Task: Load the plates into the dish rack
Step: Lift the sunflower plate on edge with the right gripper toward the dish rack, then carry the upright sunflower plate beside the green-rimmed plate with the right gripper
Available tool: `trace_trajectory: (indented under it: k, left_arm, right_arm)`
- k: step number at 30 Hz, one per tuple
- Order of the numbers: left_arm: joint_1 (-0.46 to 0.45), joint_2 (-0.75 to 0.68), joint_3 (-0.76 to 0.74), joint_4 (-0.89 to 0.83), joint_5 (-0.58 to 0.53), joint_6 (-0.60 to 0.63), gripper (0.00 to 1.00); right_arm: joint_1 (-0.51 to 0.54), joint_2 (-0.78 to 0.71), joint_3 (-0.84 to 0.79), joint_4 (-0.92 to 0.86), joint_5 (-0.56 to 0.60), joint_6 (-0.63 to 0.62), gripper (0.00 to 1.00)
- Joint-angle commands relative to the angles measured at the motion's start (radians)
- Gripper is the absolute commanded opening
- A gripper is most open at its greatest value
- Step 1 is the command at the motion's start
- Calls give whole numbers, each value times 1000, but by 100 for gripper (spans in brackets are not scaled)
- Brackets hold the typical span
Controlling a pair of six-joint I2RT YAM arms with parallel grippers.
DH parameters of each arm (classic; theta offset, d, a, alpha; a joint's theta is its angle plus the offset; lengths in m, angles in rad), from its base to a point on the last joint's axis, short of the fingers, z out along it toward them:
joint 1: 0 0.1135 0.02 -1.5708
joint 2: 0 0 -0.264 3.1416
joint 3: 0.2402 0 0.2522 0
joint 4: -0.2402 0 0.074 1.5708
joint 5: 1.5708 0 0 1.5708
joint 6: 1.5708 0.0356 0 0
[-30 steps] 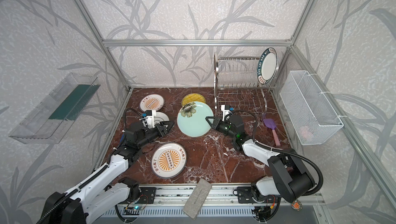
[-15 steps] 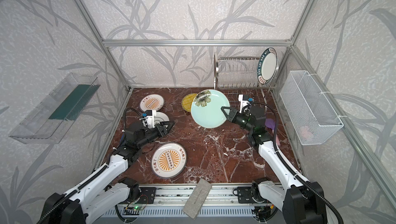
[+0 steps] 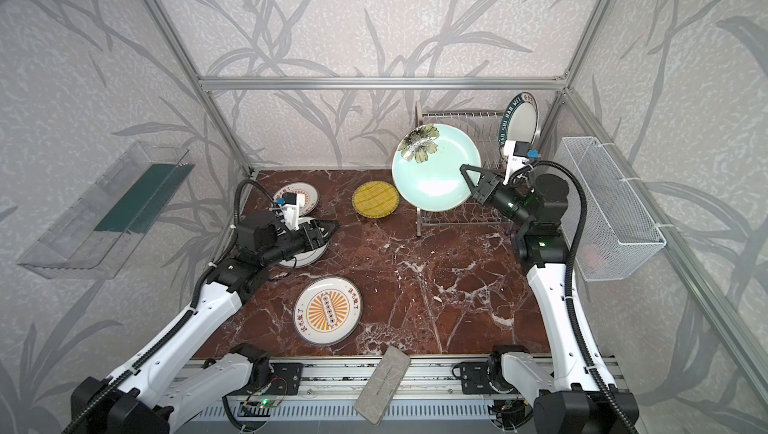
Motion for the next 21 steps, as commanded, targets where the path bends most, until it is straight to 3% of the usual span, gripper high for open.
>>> trace_trajectory:
  k: [1,11,21]
  left_arm:
    - [-5,-3,63,-177,-1,91,58]
    - [-8,-24,237,-425,-14,307,57]
    - [-8,-132,170,-368,4,317,57]
  right_arm:
    - [-22,-3,131,-24,39,-75,0]
    - [-42,85,420,-317,261,-343,0]
    - [-54,155,578,-414,497,-468,0]
